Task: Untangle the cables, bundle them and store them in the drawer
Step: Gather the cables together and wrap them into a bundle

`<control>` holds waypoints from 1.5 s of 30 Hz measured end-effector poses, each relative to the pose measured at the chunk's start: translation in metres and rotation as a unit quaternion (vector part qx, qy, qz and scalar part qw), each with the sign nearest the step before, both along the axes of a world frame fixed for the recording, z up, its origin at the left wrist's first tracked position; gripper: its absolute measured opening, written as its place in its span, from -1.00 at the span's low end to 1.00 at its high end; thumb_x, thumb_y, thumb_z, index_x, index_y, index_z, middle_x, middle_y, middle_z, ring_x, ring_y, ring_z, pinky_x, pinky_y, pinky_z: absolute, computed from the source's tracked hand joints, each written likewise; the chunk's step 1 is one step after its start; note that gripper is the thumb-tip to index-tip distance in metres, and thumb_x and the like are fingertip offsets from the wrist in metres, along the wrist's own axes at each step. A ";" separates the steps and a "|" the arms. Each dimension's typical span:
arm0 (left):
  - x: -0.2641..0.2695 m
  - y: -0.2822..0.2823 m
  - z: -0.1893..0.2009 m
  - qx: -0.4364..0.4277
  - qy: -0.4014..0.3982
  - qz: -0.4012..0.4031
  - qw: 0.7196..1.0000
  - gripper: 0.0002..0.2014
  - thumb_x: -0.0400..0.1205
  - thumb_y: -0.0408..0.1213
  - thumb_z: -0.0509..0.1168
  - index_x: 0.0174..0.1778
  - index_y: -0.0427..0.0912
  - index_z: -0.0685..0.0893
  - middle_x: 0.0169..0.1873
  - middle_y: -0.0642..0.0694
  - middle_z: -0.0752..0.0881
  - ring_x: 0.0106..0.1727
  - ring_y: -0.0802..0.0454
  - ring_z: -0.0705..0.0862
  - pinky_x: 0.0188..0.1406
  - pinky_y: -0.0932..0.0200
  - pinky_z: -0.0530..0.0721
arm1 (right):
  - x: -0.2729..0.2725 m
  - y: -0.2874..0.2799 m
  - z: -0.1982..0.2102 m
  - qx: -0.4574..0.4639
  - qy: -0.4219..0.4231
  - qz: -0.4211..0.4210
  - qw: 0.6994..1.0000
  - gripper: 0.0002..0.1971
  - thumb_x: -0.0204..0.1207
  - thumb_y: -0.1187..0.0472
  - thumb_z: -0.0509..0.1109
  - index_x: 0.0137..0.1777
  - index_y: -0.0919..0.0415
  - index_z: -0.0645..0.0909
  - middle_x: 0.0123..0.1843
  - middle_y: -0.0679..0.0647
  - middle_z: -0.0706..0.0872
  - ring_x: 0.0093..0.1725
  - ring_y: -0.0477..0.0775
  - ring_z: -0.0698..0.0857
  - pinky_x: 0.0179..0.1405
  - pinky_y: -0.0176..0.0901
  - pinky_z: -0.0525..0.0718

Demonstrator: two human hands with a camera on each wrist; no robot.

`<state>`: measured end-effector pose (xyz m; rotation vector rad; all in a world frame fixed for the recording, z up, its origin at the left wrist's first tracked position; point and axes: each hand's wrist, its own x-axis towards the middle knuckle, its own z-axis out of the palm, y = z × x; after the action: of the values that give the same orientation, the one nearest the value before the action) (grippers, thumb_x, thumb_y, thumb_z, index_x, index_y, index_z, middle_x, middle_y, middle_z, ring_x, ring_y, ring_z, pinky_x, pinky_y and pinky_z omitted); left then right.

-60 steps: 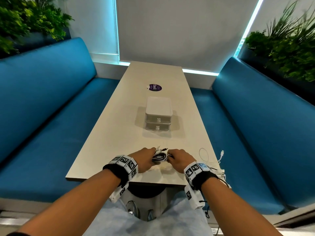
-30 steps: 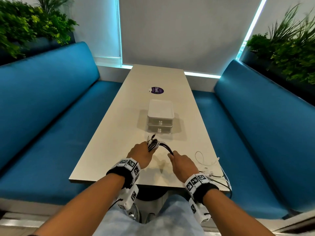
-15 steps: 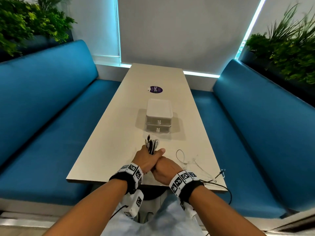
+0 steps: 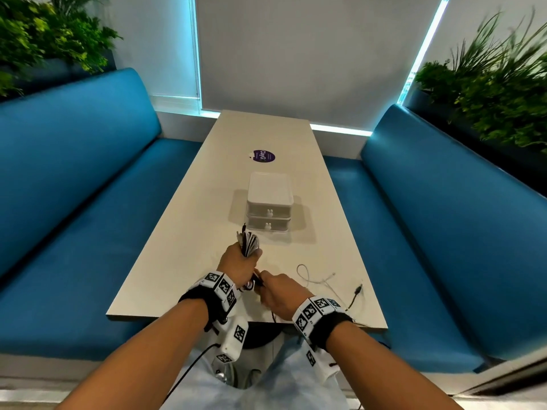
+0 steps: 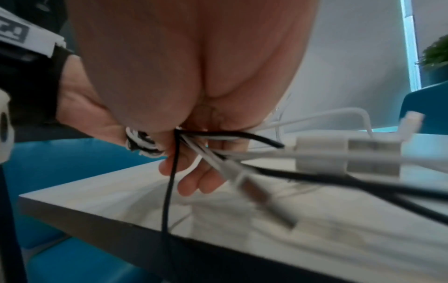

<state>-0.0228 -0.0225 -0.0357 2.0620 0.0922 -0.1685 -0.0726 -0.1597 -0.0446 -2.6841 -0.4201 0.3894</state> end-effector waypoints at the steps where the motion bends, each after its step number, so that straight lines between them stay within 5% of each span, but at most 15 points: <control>1: -0.001 0.001 0.003 -0.013 -0.005 -0.019 1.000 -0.79 0.65 -0.13 0.36 -0.08 -0.24 0.65 -0.21 -0.21 0.74 -0.13 -0.19 0.72 -0.09 0.02 0.65 | 0.001 0.000 -0.002 0.001 0.009 -0.004 1.000 -0.80 0.67 0.09 0.18 0.12 0.22 0.45 -0.04 0.28 0.72 -0.16 0.26 0.67 -0.09 0.09 0.68; 4: -0.005 0.001 0.010 -0.032 0.004 -0.066 0.997 -0.85 0.59 -0.21 0.46 -0.03 -0.14 0.64 -0.20 -0.04 0.71 -0.11 -0.02 0.65 -0.10 0.16 0.53 | 0.002 0.003 -0.005 0.026 0.034 -0.013 0.999 -0.82 0.64 0.13 0.17 0.08 0.16 0.55 -0.11 0.21 0.76 -0.16 0.27 0.74 -0.06 0.16 0.74; 8: -0.009 -0.004 0.012 -0.046 -0.006 -0.083 0.995 -0.84 0.57 -0.21 0.48 0.02 -0.07 0.69 -0.05 -0.05 0.78 0.05 -0.02 0.72 0.02 0.16 0.60 | 0.005 0.003 -0.007 0.066 0.063 -0.037 0.995 -0.80 0.66 0.19 0.16 0.07 0.24 0.59 -0.13 0.25 0.78 -0.30 0.19 0.76 -0.14 0.07 0.77; 10: -0.013 -0.008 0.014 -0.060 -0.007 -0.080 0.995 -0.86 0.58 -0.14 0.48 -0.09 -0.06 0.66 -0.14 -0.05 0.77 -0.06 0.00 0.72 -0.06 0.15 0.63 | 0.006 -0.001 -0.007 0.097 0.076 -0.057 0.991 -0.79 0.67 0.20 0.15 0.05 0.25 0.60 -0.15 0.22 0.78 -0.41 0.09 0.75 -0.26 -0.02 0.77; 14: -0.014 -0.014 0.019 -0.175 0.010 -0.037 0.984 -0.78 0.59 -0.10 0.48 -0.16 -0.19 0.69 -0.31 -0.19 0.82 -0.23 -0.23 0.81 -0.10 -0.34 0.78 | 0.009 -0.007 -0.006 0.145 0.077 -0.074 0.984 -0.78 0.70 0.12 0.13 0.04 0.19 0.57 -0.16 0.09 0.75 -0.44 0.04 0.74 -0.26 0.00 0.79; 17: -0.011 -0.017 0.027 -0.207 -0.012 0.024 0.978 -0.69 0.61 -0.06 0.45 -0.25 -0.24 0.62 -0.55 -0.19 0.70 -0.39 -0.25 0.78 -0.29 -0.15 0.80 | 0.011 -0.009 -0.001 0.195 0.092 -0.071 0.974 -0.76 0.70 0.04 0.16 -0.02 0.16 0.57 -0.26 0.01 0.71 -0.33 0.17 0.79 -0.10 0.13 0.79; 20: -0.002 -0.014 0.036 -0.241 -0.018 0.065 0.968 -0.67 0.62 -0.10 0.44 -0.29 -0.25 0.56 -0.69 -0.15 0.51 -0.64 -0.14 0.59 -0.49 0.00 0.58 | 0.010 -0.019 0.010 0.216 0.132 -0.078 0.964 -0.71 0.58 -0.06 0.34 -0.21 0.16 0.56 -0.40 0.09 0.75 -0.29 0.17 0.81 -0.05 0.12 0.74; 24: 0.012 -0.005 0.043 -0.221 -0.034 0.084 0.971 -0.72 0.62 -0.14 0.43 -0.29 -0.21 0.57 -0.68 -0.18 0.45 -0.64 -0.13 0.53 -0.53 0.03 0.47 | 0.010 -0.031 0.024 0.124 0.101 -0.053 0.986 -0.59 0.52 -0.28 0.30 -0.27 0.06 0.53 -0.47 0.05 0.73 -0.44 -0.01 0.64 -0.18 -0.02 0.64; 28: 0.021 -0.003 0.044 -0.169 -0.069 0.067 0.981 -0.75 0.62 -0.16 0.43 -0.31 -0.16 0.58 -0.64 -0.11 0.46 -0.62 -0.11 0.49 -0.62 0.17 0.42 | 0.013 -0.029 0.031 0.043 0.084 -0.009 0.995 -0.58 0.54 -0.32 0.23 -0.22 0.04 0.51 -0.40 0.04 0.76 -0.38 -0.01 0.73 -0.11 -0.02 0.68; 33: 0.026 0.006 0.038 -0.086 -0.117 0.014 0.989 -0.77 0.59 -0.17 0.46 -0.37 -0.04 0.63 -0.55 0.02 0.57 -0.47 0.04 0.46 -0.32 0.15 0.47 | 0.006 -0.035 0.018 0.124 0.162 -0.047 0.978 -0.64 0.54 -0.18 0.32 -0.17 0.13 0.61 -0.31 0.08 0.75 -0.38 0.11 0.74 -0.17 0.01 0.77; 38: 0.024 0.006 0.033 -0.028 -0.136 -0.034 0.990 -0.76 0.60 -0.16 0.42 -0.37 -0.09 0.61 -0.41 -0.06 0.65 -0.30 0.00 0.54 -0.13 0.10 0.57 | 0.010 -0.037 0.007 0.034 0.051 -0.033 0.998 -0.59 0.65 -0.21 0.18 -0.31 0.04 0.48 -0.30 0.08 0.64 -0.25 0.13 0.61 -0.27 -0.08 0.47; 45: 0.021 0.009 0.037 0.020 -0.128 -0.073 0.989 -0.74 0.58 -0.11 0.43 -0.40 0.02 0.56 -0.42 0.04 0.62 -0.25 -0.14 0.65 -0.22 0.20 0.51 | 0.015 -0.041 0.012 0.032 0.071 -0.041 0.996 -0.61 0.61 -0.23 0.23 -0.11 0.11 0.56 -0.32 0.06 0.68 -0.39 0.08 0.71 -0.20 -0.03 0.66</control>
<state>-0.0017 -0.0139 0.0010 2.1136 -0.2169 0.0100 -0.0576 -0.2009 -0.0323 -2.5825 -0.2760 0.5297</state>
